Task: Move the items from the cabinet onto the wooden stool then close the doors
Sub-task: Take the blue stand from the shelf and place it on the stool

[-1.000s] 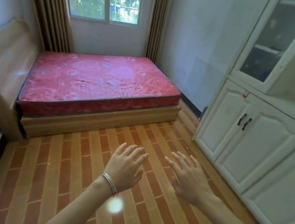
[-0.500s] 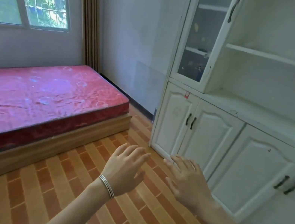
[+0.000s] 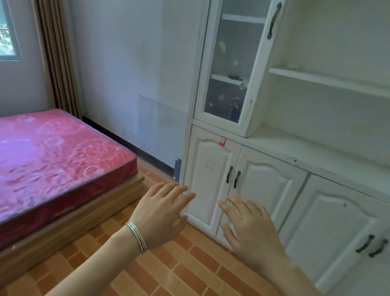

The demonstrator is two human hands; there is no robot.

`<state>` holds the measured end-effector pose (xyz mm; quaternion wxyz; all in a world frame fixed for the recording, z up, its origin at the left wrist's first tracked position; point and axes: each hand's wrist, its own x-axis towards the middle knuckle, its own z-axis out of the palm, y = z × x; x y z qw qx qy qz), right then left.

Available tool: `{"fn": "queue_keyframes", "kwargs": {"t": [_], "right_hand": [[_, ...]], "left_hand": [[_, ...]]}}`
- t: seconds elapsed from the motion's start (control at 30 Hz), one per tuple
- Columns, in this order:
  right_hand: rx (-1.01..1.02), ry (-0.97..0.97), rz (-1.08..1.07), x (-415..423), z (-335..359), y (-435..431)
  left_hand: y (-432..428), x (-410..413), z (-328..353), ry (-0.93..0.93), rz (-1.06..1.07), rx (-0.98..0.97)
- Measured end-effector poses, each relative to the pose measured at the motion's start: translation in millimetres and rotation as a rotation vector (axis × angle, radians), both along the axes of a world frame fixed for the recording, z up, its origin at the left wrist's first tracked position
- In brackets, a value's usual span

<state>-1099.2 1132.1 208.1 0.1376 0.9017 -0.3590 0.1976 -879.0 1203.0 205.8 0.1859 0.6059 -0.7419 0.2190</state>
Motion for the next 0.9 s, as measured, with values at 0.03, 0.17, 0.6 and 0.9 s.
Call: {"fn": "queue_keyframes", "kwargs": {"t": [0.03, 0.17, 0.6, 0.9], "right_hand": [[-0.004, 0.013, -0.014, 3.5, -1.9, -8.4], [-0.012, 0.06, -0.038, 11.9, -9.3, -53.3], [-0.109, 0.021, -0.06, 21.5, 23.7, -289.3], [-0.163, 0.003, -0.092, 6.9, 28.4, -416.2]], "left_hand": [[-11.3, 2.6, -2.8, 0.015, -0.025, 0.01], [-60.3, 11.8, -19.1, 0.032, -0.083, 0.013], [-307.5, 36.3, 14.3, -0.065, -0.128, -0.1], [-459.9, 32.3, 25.3, -0.054, -0.184, -0.092]]}}
